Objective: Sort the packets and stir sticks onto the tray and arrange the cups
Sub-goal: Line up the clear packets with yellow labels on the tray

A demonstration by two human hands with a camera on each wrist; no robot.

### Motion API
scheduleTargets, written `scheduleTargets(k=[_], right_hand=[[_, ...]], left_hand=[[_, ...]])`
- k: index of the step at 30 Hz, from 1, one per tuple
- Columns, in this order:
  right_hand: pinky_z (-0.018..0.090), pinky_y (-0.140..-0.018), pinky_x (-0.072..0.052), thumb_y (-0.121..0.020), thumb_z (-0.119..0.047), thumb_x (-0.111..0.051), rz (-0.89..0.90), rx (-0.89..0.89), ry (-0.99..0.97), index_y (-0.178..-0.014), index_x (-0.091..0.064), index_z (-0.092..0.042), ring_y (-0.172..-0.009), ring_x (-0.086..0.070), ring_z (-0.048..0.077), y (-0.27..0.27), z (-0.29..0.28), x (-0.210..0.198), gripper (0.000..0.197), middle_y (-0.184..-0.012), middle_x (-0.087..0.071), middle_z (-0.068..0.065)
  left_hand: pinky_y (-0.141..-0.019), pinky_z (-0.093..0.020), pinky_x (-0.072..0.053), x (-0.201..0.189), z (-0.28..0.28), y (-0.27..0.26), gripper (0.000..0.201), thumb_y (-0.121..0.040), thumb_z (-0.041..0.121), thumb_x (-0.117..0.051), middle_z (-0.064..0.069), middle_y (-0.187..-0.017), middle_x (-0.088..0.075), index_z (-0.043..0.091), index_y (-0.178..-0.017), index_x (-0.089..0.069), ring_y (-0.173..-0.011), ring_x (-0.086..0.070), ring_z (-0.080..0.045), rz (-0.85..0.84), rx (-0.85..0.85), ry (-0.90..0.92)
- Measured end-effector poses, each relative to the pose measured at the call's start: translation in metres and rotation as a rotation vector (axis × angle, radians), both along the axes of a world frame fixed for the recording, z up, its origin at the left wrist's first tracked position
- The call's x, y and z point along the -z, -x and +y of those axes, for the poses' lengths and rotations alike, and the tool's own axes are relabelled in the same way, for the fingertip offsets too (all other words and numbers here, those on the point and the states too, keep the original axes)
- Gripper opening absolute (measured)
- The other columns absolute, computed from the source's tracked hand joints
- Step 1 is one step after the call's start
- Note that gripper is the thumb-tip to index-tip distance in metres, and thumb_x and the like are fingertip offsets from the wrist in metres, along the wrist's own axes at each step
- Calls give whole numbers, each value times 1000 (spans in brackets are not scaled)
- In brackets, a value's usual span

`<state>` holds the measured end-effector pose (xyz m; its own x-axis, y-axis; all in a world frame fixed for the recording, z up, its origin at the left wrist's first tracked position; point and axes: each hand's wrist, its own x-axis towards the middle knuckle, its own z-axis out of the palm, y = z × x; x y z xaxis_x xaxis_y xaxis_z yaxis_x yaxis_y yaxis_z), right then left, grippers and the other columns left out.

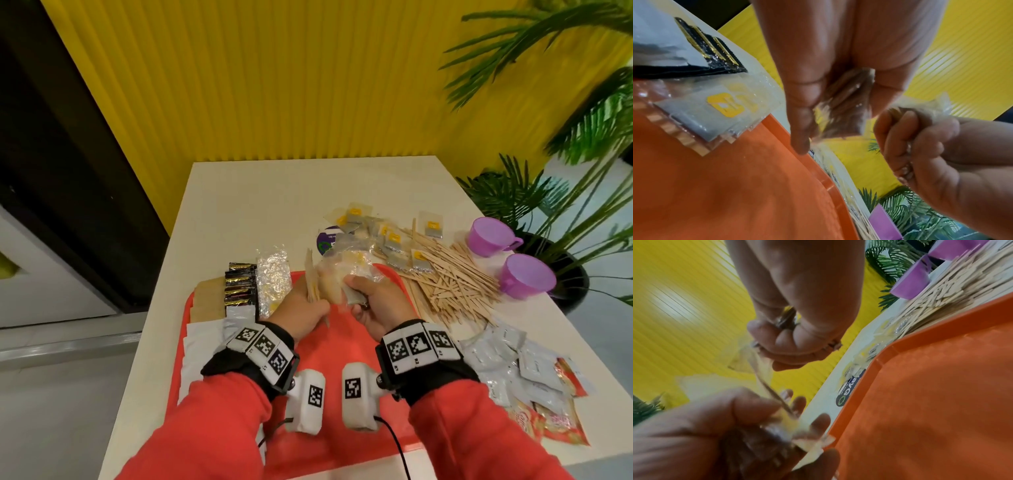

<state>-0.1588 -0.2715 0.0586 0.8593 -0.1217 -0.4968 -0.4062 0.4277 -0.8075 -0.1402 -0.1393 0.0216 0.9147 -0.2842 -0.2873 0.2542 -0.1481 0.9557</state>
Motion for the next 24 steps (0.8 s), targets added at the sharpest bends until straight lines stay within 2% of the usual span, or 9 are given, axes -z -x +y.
scheduleTargets(k=[2, 4, 6, 8, 11, 15, 18, 20, 24], right_hand=[[13, -30, -35, -89, -3, -55, -5, 49, 89, -95, -57, -11, -30, -44, 7, 0, -6, -1, 10, -59, -54, 7], [13, -31, -35, -88, -2, -55, -15, 70, 196, -82, -53, -21, -30, -41, 7, 1, -13, 0, 20, -61, -52, 8], [14, -32, -35, -87, -2, -56, -12, 60, 279, -80, -53, -18, -33, -42, 10, 2, -17, 4, 17, -61, -52, 8], [16, -35, -36, -86, -2, -56, -1, 34, 298, -87, -56, -11, -39, -44, 14, 3, -15, 8, 9, -61, -53, 8], [15, -33, -38, -90, 0, -51, -17, -5, 140, -99, -57, -9, -36, -48, 11, 2, -5, 9, 15, -56, -59, 5], [12, -33, -40, -96, -13, -48, -45, -26, -47, -110, -56, -8, -37, -52, 6, 1, -1, 8, 17, -63, -63, 4], [13, -33, -40, -97, -20, -46, -61, 27, -51, -98, -58, -12, -37, -52, 5, 0, -5, 9, 14, -59, -62, 1], [15, -34, -40, -96, -17, -47, -85, 73, 32, -95, -58, -14, -40, -53, 6, -1, -11, 11, 11, -60, -62, 0], [32, -60, -55, -84, -19, -60, -163, 45, 464, -107, -59, -14, -76, -65, 18, -3, -15, 24, 24, -93, -66, 8]], left_hand=[[-69, -32, -50, 1, 1, -2, 50, -75, 1, -59, -4, -92, -57, 20, -119, -47, -78, -57, -18, -43, -60, -25], [-67, -23, -45, -1, 3, -2, 49, -78, -7, -59, 6, -88, -47, 29, -107, -43, -77, -50, -9, -132, -65, -31], [-77, -22, -44, 1, 3, -3, 54, -72, -6, -69, 3, -98, -48, 29, -105, -45, -89, -50, -11, -220, -43, -52], [-93, -23, -41, 4, -1, -4, 72, -61, 5, -79, -3, -119, -46, 20, -122, -44, -110, -49, -14, -250, 7, -103], [-96, -23, -42, 5, -8, -3, 80, -55, 16, -78, -5, -125, -50, 22, -125, -40, -114, -51, -14, -244, 128, -78], [-88, -24, -48, 1, -8, -2, 60, -61, 18, -71, 5, -105, -59, 33, -113, -44, -95, -59, -7, -208, 90, 17], [-74, -18, -50, -3, -6, -5, 51, -66, 20, -69, 0, -99, -65, 30, -113, -53, -82, -61, -7, -125, -4, 12], [-62, -17, -46, -2, -4, -7, 50, -79, 11, -66, -13, -98, -64, 9, -126, -52, -74, -58, -13, 8, -70, 82], [-59, -27, -48, -11, -7, -5, 24, -91, 25, -57, -10, -84, -58, 13, -111, -54, -65, -57, -17, 317, -102, 279]])
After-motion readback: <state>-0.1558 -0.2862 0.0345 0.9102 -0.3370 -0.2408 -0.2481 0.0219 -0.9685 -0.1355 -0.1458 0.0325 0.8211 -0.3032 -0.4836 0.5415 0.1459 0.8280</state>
